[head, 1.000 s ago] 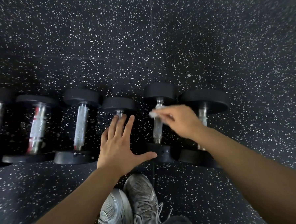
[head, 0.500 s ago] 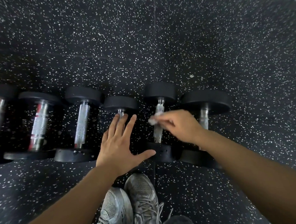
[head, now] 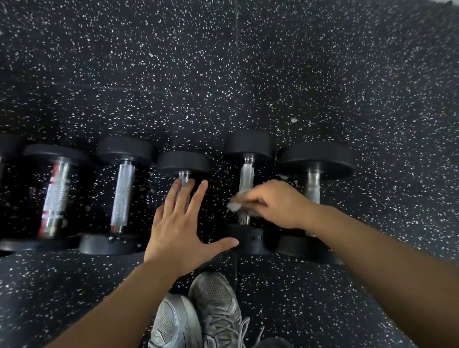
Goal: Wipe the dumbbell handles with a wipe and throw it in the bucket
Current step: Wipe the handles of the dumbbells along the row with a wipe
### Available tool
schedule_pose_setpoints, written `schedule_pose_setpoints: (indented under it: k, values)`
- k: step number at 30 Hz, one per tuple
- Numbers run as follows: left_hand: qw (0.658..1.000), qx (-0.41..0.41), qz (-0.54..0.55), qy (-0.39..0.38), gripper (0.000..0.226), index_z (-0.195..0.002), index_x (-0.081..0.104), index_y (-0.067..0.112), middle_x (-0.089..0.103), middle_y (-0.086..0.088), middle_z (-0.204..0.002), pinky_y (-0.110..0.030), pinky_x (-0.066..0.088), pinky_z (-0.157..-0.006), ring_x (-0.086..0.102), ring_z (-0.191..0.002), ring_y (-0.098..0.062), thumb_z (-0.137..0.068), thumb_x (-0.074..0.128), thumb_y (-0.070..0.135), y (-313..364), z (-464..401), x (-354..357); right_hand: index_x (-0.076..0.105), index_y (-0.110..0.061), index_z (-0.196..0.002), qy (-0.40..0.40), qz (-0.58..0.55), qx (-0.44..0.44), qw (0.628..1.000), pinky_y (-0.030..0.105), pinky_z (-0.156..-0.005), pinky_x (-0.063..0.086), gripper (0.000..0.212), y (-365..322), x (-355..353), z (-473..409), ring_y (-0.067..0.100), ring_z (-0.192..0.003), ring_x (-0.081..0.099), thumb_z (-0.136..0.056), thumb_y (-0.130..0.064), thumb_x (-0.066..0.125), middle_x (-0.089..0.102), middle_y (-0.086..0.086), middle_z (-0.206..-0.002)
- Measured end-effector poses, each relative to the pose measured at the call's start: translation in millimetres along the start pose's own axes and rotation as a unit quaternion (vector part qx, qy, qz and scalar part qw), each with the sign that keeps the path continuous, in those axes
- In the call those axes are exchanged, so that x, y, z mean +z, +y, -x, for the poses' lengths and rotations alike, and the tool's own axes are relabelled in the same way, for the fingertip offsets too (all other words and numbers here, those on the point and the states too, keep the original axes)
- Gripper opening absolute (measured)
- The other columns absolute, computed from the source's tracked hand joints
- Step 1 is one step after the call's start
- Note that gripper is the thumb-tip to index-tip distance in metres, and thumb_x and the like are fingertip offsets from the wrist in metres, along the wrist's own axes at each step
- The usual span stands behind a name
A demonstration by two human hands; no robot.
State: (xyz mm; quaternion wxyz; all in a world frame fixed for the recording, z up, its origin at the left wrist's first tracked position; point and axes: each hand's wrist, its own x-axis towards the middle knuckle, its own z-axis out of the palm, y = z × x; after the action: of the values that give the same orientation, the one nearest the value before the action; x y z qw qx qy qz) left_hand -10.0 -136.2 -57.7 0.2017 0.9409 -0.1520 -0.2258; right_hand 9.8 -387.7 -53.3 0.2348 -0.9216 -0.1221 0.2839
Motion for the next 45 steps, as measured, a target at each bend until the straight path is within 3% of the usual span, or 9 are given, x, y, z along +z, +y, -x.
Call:
schedule_pose_setpoints:
  k: [6,14,17,20,29,34,37,41,45]
  values:
    - [1.0,-0.002,-0.009,-0.004,0.129,-0.159,-0.015,0.04,-0.009,0.009,-0.172,-0.049,0.007,-0.126,-0.026,-0.153,-0.011,-0.06,0.036,0.105,1,0,0,0.065,-0.037,-0.13,0.192,-0.025,0.059,0.979,0.027,-0.063,0.049,0.03,11,6,-15,0.012,-0.078,0.066,-0.103,-0.036,0.052,0.076,-0.006,-0.106]
    - [1.0,-0.002,-0.01,0.0,0.131,-0.16,-0.014,0.039,-0.007,0.008,-0.172,-0.049,0.008,-0.126,-0.025,-0.154,-0.012,-0.059,0.039,0.105,1,0,0,0.063,-0.044,-0.128,-0.047,0.064,-0.021,0.997,0.035,-0.091,0.054,0.03,-9,6,10,0.009,-0.104,0.067,-0.102,-0.041,0.05,0.072,-0.014,-0.121]
    - [1.0,0.002,-0.008,0.005,0.13,-0.161,-0.01,0.038,-0.003,0.007,-0.172,-0.05,0.009,-0.125,-0.022,-0.155,-0.013,-0.06,0.039,0.105,0,-1,1,0.068,-0.043,-0.122,0.076,0.019,-0.005,0.997,0.031,-0.074,0.058,0.034,-12,-12,2,-0.005,-0.069,0.061,-0.099,-0.046,0.044,0.073,-0.019,-0.106]
    - [1.0,0.002,-0.007,0.005,0.13,-0.161,-0.01,0.038,-0.003,0.007,-0.172,-0.05,0.008,-0.126,-0.022,-0.155,-0.013,-0.06,0.038,0.105,0,0,0,0.065,-0.043,-0.128,0.214,0.021,0.047,0.975,0.035,-0.076,0.057,0.03,-5,-23,-12,0.008,-0.088,0.069,-0.103,-0.037,0.05,0.073,-0.014,-0.117]
    - [1.0,-0.001,-0.008,0.002,0.132,-0.159,-0.015,0.038,-0.005,0.008,-0.172,-0.048,0.008,-0.126,-0.024,-0.154,-0.011,-0.059,0.038,0.105,2,-1,0,0.064,-0.037,-0.133,0.072,-0.006,0.027,0.997,0.026,-0.085,0.047,0.032,0,12,2,0.015,-0.113,0.066,-0.105,-0.034,0.049,0.07,-0.01,-0.128]
    - [1.0,-0.001,0.003,0.006,0.132,-0.159,-0.016,0.039,-0.007,0.008,-0.172,-0.05,0.01,-0.127,-0.021,-0.154,-0.01,-0.059,0.041,0.104,1,0,0,0.064,-0.04,-0.13,-0.062,-0.002,0.021,0.998,0.039,-0.103,0.05,0.03,-9,15,8,0.012,-0.123,0.061,-0.103,-0.035,0.052,0.067,-0.014,-0.133]
    - [1.0,-0.004,0.011,0.007,0.131,-0.16,-0.016,0.037,-0.007,0.005,-0.172,-0.05,0.006,-0.127,-0.016,-0.156,-0.013,-0.06,0.034,0.105,1,0,0,0.064,-0.039,-0.13,-0.038,-0.052,0.026,0.998,0.038,-0.095,0.054,0.03,-11,6,15,0.011,-0.11,0.067,-0.103,-0.035,0.053,0.072,-0.011,-0.124]
    - [0.999,0.008,0.032,0.017,0.128,-0.161,-0.011,0.035,-0.005,0.0,-0.172,-0.048,0.002,-0.127,-0.005,-0.158,-0.021,-0.061,0.026,0.106,12,1,0,0.065,-0.036,-0.13,0.094,-0.183,0.076,0.976,0.015,-0.05,0.038,0.03,4,-14,49,0.002,-0.05,0.051,-0.103,-0.028,0.056,0.07,-0.011,-0.075]
    - [0.994,0.092,0.062,0.015,0.126,-0.163,-0.007,0.03,-0.003,0.001,-0.172,-0.051,0.005,-0.127,-0.005,-0.158,-0.019,-0.067,0.034,0.102,49,1,7,0.061,-0.046,-0.124,0.165,-0.186,0.144,0.958,0.02,-0.049,0.041,0.026,33,-35,89,0.008,-0.051,0.053,-0.101,-0.036,0.057,0.071,-0.008,-0.085]
